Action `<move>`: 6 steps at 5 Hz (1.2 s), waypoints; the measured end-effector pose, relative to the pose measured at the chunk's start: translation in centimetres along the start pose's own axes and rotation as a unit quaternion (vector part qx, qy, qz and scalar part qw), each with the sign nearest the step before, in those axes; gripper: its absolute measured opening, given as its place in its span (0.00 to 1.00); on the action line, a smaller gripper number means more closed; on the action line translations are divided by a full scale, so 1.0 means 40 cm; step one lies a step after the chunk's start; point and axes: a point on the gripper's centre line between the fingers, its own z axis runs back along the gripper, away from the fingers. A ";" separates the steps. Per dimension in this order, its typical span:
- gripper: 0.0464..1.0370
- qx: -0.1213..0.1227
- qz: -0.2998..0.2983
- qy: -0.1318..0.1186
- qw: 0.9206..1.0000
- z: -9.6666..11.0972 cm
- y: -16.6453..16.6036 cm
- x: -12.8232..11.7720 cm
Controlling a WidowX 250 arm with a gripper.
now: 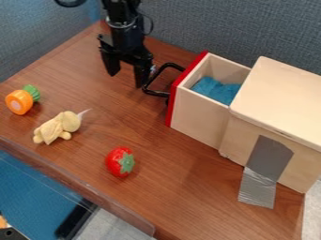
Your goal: Closed the drawer
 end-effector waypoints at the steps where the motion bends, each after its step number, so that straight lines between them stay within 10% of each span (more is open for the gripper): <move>1: 0.96 -0.012 0.004 -0.008 1.000 -0.001 -0.034 0.036; 4: 0.91 -0.008 0.032 0.013 0.999 -0.072 -0.043 0.054; 6: 0.31 -0.022 0.036 0.002 0.999 -0.076 -0.060 0.062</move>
